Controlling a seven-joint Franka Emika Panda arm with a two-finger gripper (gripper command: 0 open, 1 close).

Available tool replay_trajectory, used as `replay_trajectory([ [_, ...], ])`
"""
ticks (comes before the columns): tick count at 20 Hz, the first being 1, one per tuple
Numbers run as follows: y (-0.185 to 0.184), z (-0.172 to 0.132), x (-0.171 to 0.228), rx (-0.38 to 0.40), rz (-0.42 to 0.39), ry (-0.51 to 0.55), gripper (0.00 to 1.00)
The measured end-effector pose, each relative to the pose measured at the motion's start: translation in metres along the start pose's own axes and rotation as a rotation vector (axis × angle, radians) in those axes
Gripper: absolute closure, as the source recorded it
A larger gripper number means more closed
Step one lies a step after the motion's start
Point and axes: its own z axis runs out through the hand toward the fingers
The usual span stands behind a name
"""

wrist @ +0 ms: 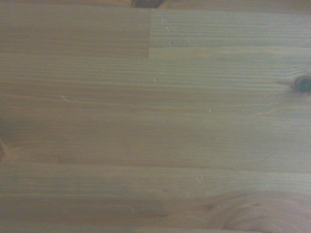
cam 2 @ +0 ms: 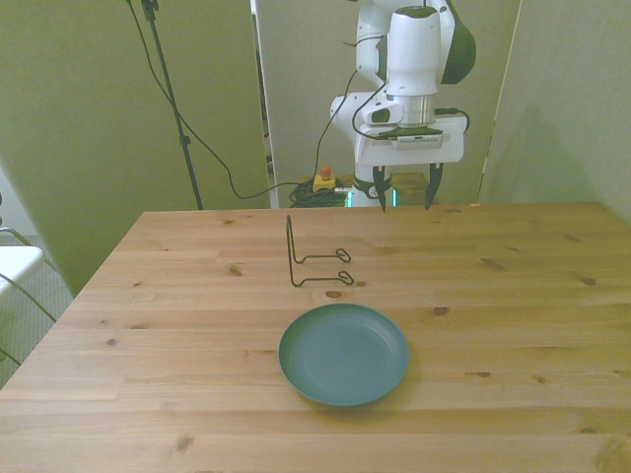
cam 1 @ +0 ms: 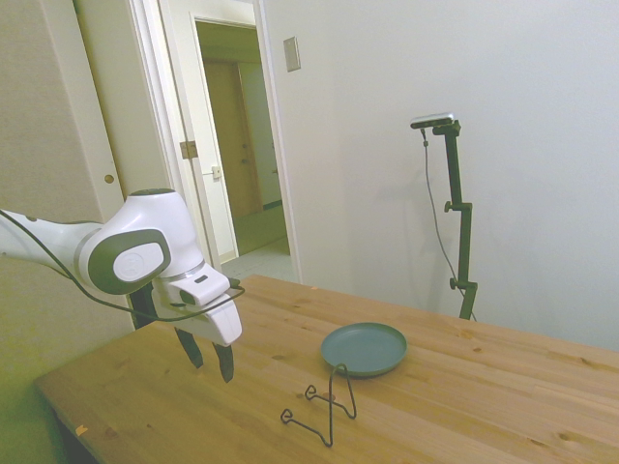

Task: Load the plate

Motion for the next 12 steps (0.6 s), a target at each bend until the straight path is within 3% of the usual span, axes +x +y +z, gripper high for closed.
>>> replay_trajectory([
  [5, 0.001, -0.009, 0.016, 0.008, 0.065, 0.06, 0.0],
  [12, -0.012, -0.053, 0.103, 0.029, 0.174, 0.125, 0.0],
])
